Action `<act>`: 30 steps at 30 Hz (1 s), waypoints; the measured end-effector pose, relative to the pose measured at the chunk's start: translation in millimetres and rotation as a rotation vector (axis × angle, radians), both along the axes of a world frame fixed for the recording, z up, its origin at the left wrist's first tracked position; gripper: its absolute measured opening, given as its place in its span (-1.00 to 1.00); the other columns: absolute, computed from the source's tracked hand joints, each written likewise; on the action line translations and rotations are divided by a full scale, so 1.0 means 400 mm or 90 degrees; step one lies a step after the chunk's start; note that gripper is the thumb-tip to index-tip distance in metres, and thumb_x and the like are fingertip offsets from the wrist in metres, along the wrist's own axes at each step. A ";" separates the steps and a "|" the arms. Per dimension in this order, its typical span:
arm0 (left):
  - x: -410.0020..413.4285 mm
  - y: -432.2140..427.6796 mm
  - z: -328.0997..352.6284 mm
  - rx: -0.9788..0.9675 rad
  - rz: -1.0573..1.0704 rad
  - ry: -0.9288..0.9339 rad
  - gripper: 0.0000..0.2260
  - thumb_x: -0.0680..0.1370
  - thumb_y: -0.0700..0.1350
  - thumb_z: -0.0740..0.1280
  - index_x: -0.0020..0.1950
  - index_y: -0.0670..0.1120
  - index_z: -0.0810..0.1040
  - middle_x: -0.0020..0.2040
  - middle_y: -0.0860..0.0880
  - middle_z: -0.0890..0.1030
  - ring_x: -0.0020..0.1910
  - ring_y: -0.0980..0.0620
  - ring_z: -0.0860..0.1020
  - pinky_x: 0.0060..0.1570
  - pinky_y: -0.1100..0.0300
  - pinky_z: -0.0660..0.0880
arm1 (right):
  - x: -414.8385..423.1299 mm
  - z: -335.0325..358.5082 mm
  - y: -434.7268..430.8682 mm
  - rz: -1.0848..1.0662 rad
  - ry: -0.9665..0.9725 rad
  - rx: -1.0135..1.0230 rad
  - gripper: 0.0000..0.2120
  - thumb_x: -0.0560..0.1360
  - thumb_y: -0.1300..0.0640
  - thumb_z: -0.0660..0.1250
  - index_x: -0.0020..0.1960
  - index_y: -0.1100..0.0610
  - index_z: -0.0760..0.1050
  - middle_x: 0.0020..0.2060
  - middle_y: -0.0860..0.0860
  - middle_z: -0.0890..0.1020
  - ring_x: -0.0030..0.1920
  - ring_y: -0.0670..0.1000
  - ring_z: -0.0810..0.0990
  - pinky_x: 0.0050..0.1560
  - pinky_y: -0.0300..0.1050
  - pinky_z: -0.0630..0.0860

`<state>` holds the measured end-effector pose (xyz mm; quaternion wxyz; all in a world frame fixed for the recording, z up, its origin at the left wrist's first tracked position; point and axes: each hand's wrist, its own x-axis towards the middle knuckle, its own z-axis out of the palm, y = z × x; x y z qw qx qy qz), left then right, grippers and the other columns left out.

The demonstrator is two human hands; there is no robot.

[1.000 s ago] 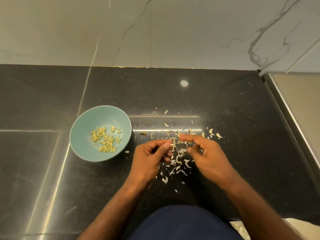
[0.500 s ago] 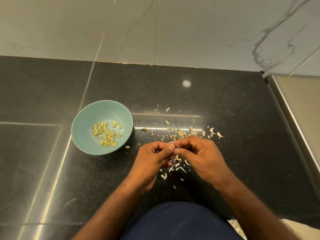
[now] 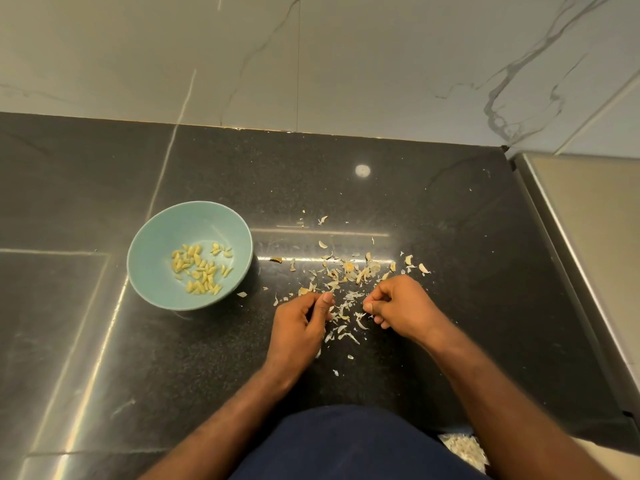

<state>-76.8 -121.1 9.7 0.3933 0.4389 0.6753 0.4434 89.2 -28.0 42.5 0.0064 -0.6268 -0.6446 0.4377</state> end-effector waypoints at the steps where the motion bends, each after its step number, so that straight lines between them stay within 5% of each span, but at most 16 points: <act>1: 0.000 0.001 -0.003 0.007 -0.002 0.019 -0.67 0.60 0.12 0.25 -0.20 -0.06 0.62 -0.36 0.04 0.60 -0.40 0.07 0.54 -0.34 0.02 0.53 | -0.004 0.003 0.004 -0.004 -0.010 -0.004 -0.87 0.54 0.25 0.42 -0.18 0.13 0.61 -0.27 0.11 0.69 -0.31 -0.05 0.62 -0.25 -0.21 0.62; 6: 0.002 0.002 -0.018 0.024 0.002 0.067 -0.68 0.63 0.03 0.29 -0.25 -0.08 0.59 -0.40 0.01 0.57 -0.42 0.03 0.52 -0.34 -0.06 0.50 | -0.024 0.013 0.018 -0.009 -0.054 -0.021 -0.86 0.52 0.27 0.43 -0.22 0.15 0.62 -0.32 0.10 0.68 -0.33 -0.03 0.63 -0.14 -0.07 0.68; 11: 0.003 0.000 -0.018 0.012 -0.004 0.089 -0.84 0.62 -0.03 0.33 -0.09 -0.03 0.66 -0.31 0.06 0.62 -0.32 0.07 0.57 -0.26 0.02 0.55 | -0.055 0.003 0.014 0.030 -0.163 0.070 -0.88 0.51 0.28 0.41 -0.21 0.22 0.63 -0.26 0.10 0.67 -0.21 0.03 0.66 -0.03 0.04 0.66; 18: 0.002 -0.002 0.000 -0.021 -0.025 0.079 -0.91 0.60 -0.09 0.37 0.05 0.00 0.66 -0.23 0.11 0.64 -0.23 0.15 0.59 -0.18 0.17 0.58 | -0.065 0.009 0.001 0.094 -0.187 0.132 -0.86 0.54 0.29 0.37 -0.18 0.15 0.59 -0.17 0.04 0.65 -0.11 -0.01 0.63 -0.01 -0.04 0.61; 21: -0.003 -0.004 0.020 -0.041 -0.016 0.019 -0.89 0.60 -0.14 0.36 0.08 -0.01 0.64 -0.18 0.09 0.65 -0.23 0.16 0.60 -0.20 0.24 0.57 | -0.033 0.031 -0.006 0.052 -0.054 0.072 -0.91 0.56 0.26 0.38 -0.11 0.14 0.61 -0.18 0.00 0.66 -0.18 -0.08 0.63 -0.09 -0.14 0.59; 26: -0.020 0.006 0.118 -0.017 -0.004 -0.113 -0.88 0.58 -0.18 0.38 0.07 -0.01 0.67 -0.26 0.10 0.66 -0.32 0.20 0.58 -0.33 0.32 0.49 | -0.031 0.124 -0.061 -0.193 0.436 -0.029 -0.92 0.54 0.32 0.36 0.01 0.26 0.61 -0.23 0.13 0.70 -0.22 0.06 0.67 -0.19 -0.14 0.64; 30: -0.032 0.008 0.207 0.034 -0.031 -0.195 -0.91 0.57 -0.22 0.39 -0.03 -0.07 0.68 -0.30 0.02 0.67 -0.39 0.21 0.56 -0.39 0.33 0.49 | -0.063 0.173 -0.092 -0.187 0.564 -0.052 -0.87 0.55 0.30 0.30 0.05 0.30 0.58 -0.25 0.13 0.68 -0.26 0.06 0.66 -0.22 -0.14 0.63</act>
